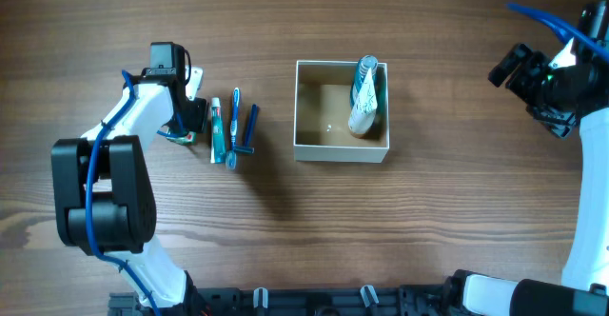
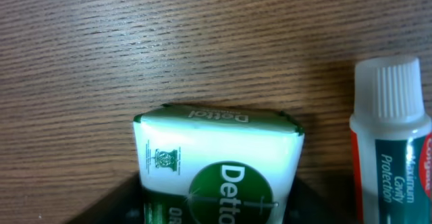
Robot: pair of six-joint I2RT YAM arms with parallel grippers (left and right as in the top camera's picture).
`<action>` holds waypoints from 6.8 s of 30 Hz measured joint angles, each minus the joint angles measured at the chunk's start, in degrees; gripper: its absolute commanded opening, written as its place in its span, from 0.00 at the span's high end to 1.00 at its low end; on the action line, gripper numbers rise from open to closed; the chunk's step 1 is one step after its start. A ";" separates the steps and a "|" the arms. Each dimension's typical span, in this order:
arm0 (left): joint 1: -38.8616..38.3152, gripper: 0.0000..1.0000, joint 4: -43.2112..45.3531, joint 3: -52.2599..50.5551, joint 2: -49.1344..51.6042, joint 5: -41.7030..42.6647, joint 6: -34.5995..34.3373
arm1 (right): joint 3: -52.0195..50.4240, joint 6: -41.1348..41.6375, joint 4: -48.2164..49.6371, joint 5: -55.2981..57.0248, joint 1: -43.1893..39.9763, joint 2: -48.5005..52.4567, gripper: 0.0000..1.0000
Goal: Pack container
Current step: 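Move the right arm aside and reach the left gripper to the green soap, then grasp the green Dettol soap bar with the left gripper, then carry the soap into the box and release it with the left gripper, then grasp the Colgate toothpaste tube with the left gripper, then place the toothpaste tube into the box with the left gripper, then grasp the blue toothbrush with the left gripper, then lower the toothbrush into the box and release it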
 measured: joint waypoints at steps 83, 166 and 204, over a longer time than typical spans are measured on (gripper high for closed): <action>-15.26 0.16 -19.37 15.43 -23.96 6.05 -31.30 | 0.00 0.00 0.00 0.00 0.00 0.04 0.00; -13.62 0.92 -17.77 15.93 9.94 5.09 -22.36 | 0.00 0.00 0.00 0.00 0.00 0.04 0.00; -35.98 0.48 -9.92 21.86 -1.03 7.30 -35.74 | 0.00 0.00 0.00 0.00 0.00 0.04 0.00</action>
